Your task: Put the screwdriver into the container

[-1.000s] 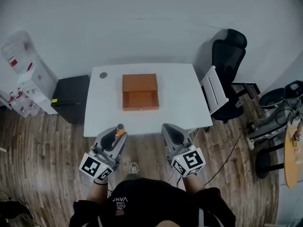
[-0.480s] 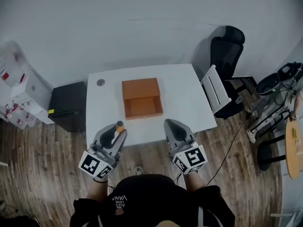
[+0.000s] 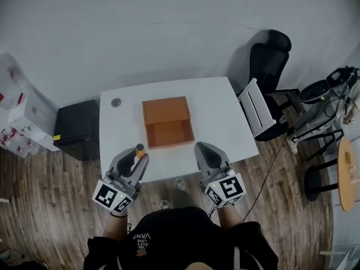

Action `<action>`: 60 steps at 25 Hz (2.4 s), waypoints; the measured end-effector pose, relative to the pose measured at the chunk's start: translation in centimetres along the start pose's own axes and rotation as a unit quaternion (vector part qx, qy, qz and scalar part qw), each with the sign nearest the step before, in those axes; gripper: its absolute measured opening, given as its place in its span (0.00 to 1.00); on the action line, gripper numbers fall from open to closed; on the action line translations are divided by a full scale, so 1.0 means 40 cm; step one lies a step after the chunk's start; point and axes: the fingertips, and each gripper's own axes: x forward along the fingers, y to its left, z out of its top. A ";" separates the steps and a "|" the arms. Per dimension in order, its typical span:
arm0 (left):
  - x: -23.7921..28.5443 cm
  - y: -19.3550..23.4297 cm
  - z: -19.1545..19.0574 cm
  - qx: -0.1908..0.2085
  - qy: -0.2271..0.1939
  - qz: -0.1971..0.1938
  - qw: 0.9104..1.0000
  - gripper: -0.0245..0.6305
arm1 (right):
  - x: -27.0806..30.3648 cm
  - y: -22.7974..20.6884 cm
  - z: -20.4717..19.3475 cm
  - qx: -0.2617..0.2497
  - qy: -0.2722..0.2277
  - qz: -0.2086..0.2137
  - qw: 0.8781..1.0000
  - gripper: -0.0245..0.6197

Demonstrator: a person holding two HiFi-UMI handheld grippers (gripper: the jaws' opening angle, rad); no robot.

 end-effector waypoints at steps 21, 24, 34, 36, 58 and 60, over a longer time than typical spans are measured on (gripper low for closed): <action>0.208 0.104 -0.007 0.022 -0.003 0.015 1.000 0.21 | 0.171 -0.154 0.032 -0.008 -0.019 0.033 0.999 0.06; 0.231 0.113 -0.010 0.024 -0.002 0.016 1.000 0.21 | 0.184 -0.175 0.035 -0.007 -0.022 0.034 0.999 0.06; 0.285 0.139 -0.040 0.032 0.008 0.019 0.999 0.21 | 0.219 -0.207 0.018 -0.003 -0.023 0.044 0.999 0.06; 0.291 0.143 -0.050 0.037 0.014 0.019 0.999 0.21 | 0.223 -0.206 0.014 -0.002 -0.023 0.046 0.999 0.06; 0.372 0.204 -0.242 0.038 0.104 0.006 0.994 0.21 | 0.259 -0.241 -0.040 0.019 -0.003 0.045 0.999 0.06; 0.377 0.205 -0.262 0.042 0.115 0.004 0.992 0.21 | 0.262 -0.242 -0.043 0.018 -0.001 0.045 0.999 0.06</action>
